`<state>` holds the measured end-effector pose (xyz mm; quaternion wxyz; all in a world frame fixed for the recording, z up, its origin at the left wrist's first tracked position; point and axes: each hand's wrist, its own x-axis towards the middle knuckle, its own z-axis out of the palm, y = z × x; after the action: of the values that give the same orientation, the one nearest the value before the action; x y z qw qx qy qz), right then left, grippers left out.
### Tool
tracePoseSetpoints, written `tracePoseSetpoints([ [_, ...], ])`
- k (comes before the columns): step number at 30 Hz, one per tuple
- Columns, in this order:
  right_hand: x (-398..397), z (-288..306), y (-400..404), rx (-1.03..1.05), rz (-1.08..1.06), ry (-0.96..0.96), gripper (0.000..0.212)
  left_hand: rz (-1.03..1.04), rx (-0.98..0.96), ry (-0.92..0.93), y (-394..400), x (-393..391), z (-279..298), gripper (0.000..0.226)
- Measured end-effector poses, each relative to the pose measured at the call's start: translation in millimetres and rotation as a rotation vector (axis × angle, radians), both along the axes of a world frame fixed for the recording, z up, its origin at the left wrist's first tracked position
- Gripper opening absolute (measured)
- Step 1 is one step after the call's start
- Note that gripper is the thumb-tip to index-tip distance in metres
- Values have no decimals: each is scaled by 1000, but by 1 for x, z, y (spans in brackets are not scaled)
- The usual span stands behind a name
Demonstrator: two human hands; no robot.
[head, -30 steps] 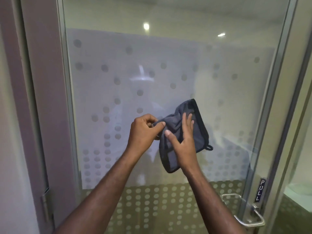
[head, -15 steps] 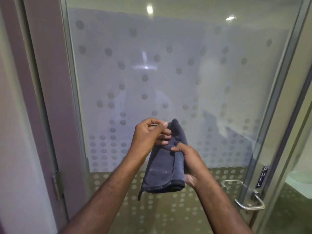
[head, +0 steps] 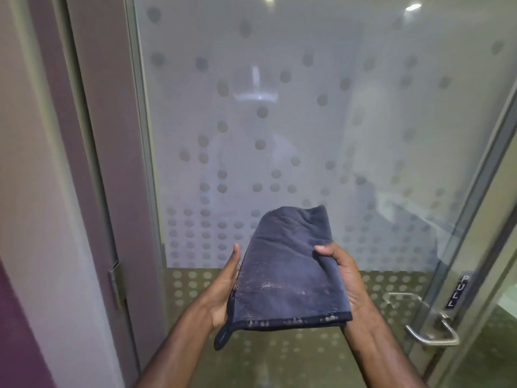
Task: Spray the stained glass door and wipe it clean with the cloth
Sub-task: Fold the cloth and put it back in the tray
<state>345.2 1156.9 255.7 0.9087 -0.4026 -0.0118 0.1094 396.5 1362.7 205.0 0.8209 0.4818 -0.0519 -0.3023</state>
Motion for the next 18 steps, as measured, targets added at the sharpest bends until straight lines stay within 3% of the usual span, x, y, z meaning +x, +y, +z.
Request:
tracePoseSetpoints([
  [5,-1,-5,-10,-12,-32,33,47,-99,-208,-13,3,5,-6,59],
  [7,-1,-8,-17,-39,-44,73,40,-32,-171,-81,0,8,-5,59],
  [10,-1,-13,-25,-111,-69,139,39,201,-31,-189,-7,13,1,37],
  [13,-1,-16,-30,-417,-182,69,42,337,33,-252,-10,15,7,20],
  [15,-3,-14,-34,-618,-218,32,37,359,42,-264,-9,17,13,22],
  [18,-4,-7,-44,-720,-260,-18,25,331,24,-252,-5,18,24,27],
])
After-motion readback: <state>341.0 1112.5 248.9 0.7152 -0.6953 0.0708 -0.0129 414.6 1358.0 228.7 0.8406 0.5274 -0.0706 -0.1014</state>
